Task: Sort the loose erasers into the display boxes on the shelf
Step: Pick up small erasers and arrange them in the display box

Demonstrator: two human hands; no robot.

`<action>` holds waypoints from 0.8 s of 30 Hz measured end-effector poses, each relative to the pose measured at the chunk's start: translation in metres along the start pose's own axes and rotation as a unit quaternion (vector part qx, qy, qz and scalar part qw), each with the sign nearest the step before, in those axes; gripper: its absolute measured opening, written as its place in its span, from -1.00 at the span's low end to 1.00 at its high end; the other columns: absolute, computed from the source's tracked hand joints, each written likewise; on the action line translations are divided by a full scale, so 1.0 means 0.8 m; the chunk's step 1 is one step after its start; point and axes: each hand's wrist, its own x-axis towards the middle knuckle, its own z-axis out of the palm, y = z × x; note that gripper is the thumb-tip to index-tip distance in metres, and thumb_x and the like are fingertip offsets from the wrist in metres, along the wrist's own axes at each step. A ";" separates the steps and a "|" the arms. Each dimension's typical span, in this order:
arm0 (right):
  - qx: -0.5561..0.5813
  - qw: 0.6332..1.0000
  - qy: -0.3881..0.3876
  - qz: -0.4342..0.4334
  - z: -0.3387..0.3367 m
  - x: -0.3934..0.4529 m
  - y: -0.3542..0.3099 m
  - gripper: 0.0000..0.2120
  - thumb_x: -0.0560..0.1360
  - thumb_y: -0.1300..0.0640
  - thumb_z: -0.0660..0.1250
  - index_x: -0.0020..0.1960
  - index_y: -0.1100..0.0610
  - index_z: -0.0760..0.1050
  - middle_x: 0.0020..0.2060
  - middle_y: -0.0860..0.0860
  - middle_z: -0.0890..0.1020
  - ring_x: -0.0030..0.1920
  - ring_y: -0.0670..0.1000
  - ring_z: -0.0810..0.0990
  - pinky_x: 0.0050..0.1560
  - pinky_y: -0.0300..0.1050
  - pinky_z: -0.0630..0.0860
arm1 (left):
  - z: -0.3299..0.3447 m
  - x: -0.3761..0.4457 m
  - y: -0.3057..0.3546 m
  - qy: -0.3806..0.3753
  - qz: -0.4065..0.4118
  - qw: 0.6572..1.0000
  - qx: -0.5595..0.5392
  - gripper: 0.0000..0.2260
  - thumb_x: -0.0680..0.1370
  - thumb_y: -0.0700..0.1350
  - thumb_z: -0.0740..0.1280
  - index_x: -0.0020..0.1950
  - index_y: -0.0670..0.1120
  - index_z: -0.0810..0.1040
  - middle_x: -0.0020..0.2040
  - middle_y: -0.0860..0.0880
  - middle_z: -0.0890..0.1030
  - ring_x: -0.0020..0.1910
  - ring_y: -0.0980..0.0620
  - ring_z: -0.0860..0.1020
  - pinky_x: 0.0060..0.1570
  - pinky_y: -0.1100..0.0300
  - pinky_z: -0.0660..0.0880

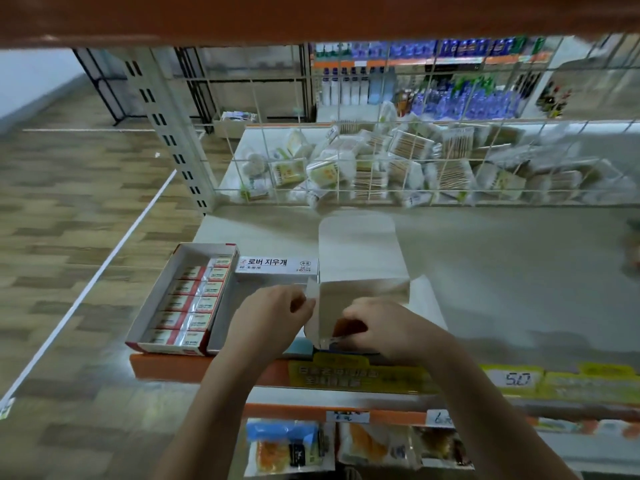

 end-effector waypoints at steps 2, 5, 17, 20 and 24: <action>0.006 1.000 -0.006 -0.003 -0.002 -0.001 0.000 -0.79 0.54 0.02 0.28 0.12 0.05 0.55 -0.08 -0.12 0.51 -0.10 -0.16 0.44 -0.14 -0.36 0.34 | 0.000 0.001 -0.001 0.001 0.003 1.000 0.002 -0.68 0.59 0.04 0.20 -0.24 -0.13 0.53 -0.29 -0.03 0.57 -0.28 0.00 0.52 -0.32 0.15 0.37; 0.009 1.000 0.002 -0.001 -0.004 -0.001 -0.003 -0.81 0.54 0.09 0.26 0.11 0.06 0.58 0.03 -0.06 0.59 -0.04 -0.12 0.49 -0.07 -0.31 0.38 | -0.001 0.002 -0.002 0.002 0.006 1.000 0.001 -0.69 0.59 0.04 0.20 -0.22 -0.12 0.55 -0.27 -0.02 0.59 -0.27 0.01 0.53 -0.31 0.15 0.40; -0.001 0.998 0.040 0.057 0.010 -0.002 -0.026 -0.83 0.53 0.15 0.29 0.09 0.08 0.58 0.04 -0.03 0.62 -0.05 -0.06 0.56 -0.09 -0.25 0.50 | -0.018 0.007 -0.003 -0.024 0.048 0.998 0.045 -0.60 0.58 0.16 0.15 -0.31 -0.07 0.46 -0.34 0.00 0.53 -0.38 0.07 0.44 -0.46 0.29 0.21; -0.010 0.995 0.070 0.072 0.011 -0.008 -0.031 -0.79 0.54 0.09 0.29 0.15 0.06 0.55 0.06 -0.03 0.60 0.01 -0.05 0.55 0.05 -0.14 0.51 | -0.036 0.016 -0.001 0.006 0.060 0.997 0.048 -0.62 0.58 0.18 0.13 -0.28 -0.04 0.43 -0.34 0.05 0.49 -0.37 0.10 0.40 -0.45 0.27 0.18; -0.048 0.979 0.182 0.081 -0.006 -0.030 -0.023 -0.76 0.55 0.07 0.27 0.19 0.07 0.51 0.07 -0.01 0.57 0.04 -0.04 0.53 0.09 -0.12 0.47 | -0.044 0.032 0.024 0.045 0.155 0.986 0.045 -0.74 0.58 0.13 0.16 -0.02 0.00 0.54 -0.10 0.07 0.56 -0.13 0.08 0.46 -0.29 0.25 0.28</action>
